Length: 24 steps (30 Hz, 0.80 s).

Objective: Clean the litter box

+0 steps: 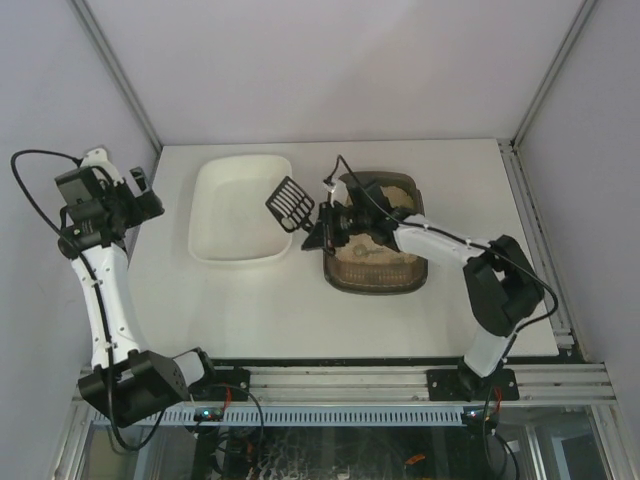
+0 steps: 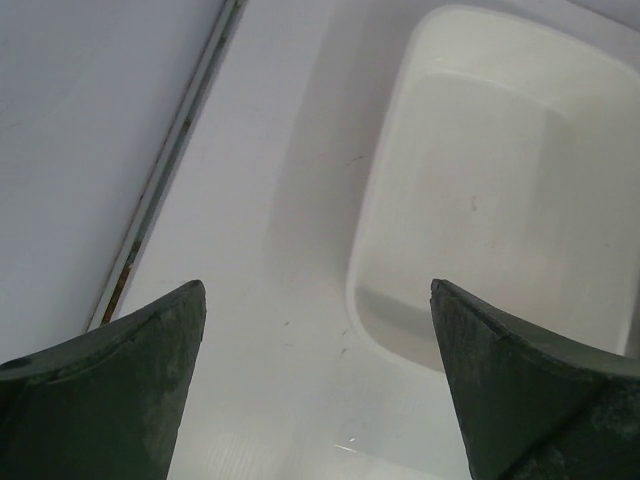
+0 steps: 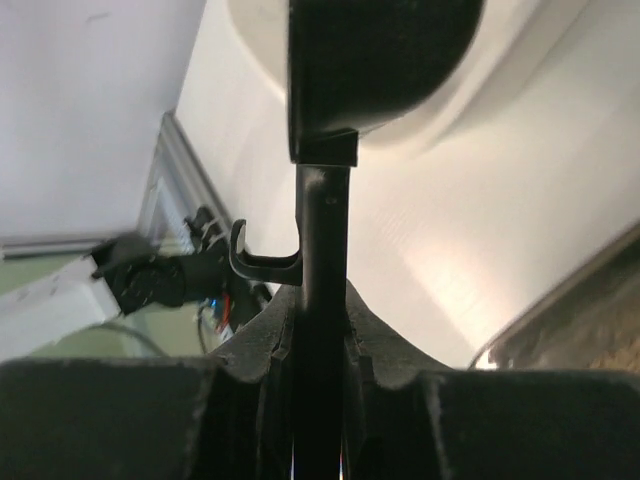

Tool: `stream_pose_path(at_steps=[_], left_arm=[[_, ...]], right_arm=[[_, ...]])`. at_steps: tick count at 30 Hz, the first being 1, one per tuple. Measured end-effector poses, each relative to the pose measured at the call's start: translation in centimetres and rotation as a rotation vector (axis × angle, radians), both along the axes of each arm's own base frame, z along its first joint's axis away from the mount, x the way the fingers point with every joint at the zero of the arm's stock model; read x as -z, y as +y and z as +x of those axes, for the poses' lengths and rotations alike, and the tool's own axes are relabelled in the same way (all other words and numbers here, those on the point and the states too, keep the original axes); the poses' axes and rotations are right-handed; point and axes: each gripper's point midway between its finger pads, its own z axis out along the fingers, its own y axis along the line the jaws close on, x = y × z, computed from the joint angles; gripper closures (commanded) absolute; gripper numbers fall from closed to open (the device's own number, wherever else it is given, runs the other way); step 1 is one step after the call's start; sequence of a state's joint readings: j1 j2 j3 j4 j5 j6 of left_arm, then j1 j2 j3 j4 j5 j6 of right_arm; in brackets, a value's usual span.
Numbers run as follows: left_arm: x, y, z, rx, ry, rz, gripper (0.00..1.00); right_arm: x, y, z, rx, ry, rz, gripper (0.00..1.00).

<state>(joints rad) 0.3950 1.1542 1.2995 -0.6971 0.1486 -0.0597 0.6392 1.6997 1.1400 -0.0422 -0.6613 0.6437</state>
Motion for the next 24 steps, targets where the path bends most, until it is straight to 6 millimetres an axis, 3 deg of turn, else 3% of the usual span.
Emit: stream_pose_path(at_steps=[5, 10, 13, 18, 21, 24], left_arm=[[2.8, 2.6, -1.7, -0.073, 0.066, -0.029, 0.03], [4.6, 2.8, -2.4, -0.076, 0.109, -0.052, 0.05], [5.2, 2.5, -2.5, -0.07, 0.119, -0.066, 0.06], [6.0, 2.0, -2.2, -0.048, 0.131, -0.103, 0.06], [6.2, 1.8, -2.1, -0.038, 0.134, -0.114, 0.06], [6.2, 1.7, -2.1, -0.033, 0.13, -0.117, 0.06]], right_arm=[[-0.3, 3.8, 2.8, 0.021, -0.089, -0.15, 1.0], [-0.3, 7.3, 4.3, 0.041, -0.295, -0.42, 1.0], [0.3, 9.1, 4.2, 0.03, -0.446, -0.581, 1.0], [2.8, 9.3, 3.3, -0.019, -0.594, -0.807, 1.0], [4.0, 7.7, 3.4, -0.038, -0.617, -0.914, 1.0], [3.9, 6.1, 4.7, -0.015, -0.638, -0.976, 1.0]])
